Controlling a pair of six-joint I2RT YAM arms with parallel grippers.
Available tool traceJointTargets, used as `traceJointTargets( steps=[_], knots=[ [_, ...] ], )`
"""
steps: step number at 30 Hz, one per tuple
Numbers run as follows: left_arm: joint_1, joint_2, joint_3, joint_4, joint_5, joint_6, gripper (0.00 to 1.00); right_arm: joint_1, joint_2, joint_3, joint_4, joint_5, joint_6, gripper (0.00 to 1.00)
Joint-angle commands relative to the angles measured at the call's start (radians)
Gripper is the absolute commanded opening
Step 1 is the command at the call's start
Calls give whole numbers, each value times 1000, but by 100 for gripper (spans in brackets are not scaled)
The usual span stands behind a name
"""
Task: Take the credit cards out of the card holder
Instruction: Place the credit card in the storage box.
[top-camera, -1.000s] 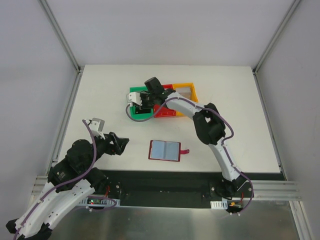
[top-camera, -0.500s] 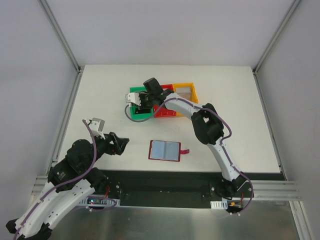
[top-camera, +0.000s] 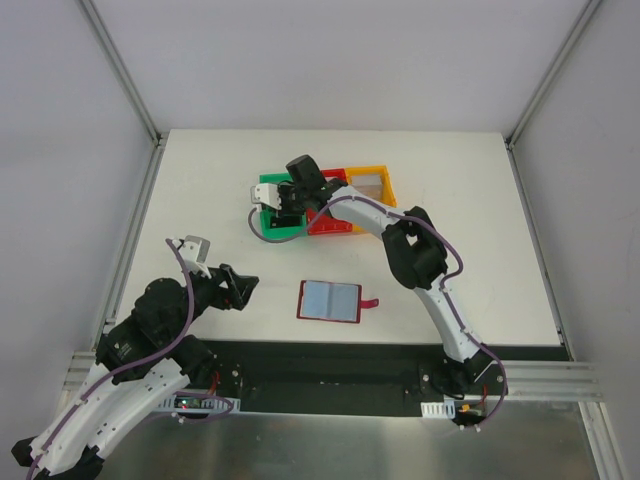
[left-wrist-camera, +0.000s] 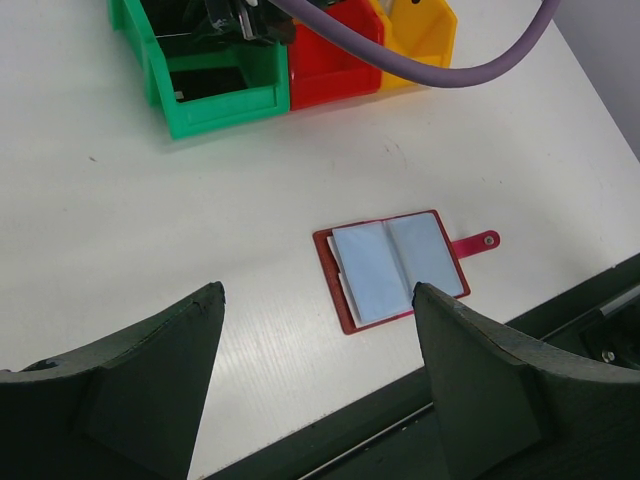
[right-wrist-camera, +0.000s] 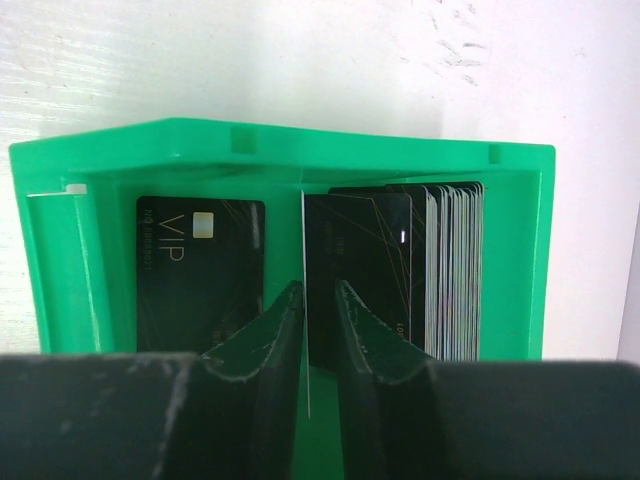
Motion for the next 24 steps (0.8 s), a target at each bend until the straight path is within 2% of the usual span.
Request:
traceJointTargets(
  steps=[1, 24],
  knots=[
    [7, 10, 6, 7, -14, 17, 76, 3, -4, 23, 32, 29, 16, 22],
    [7, 7, 4, 7, -14, 17, 76, 3, -1, 69, 65, 81, 47, 30]
  ],
)
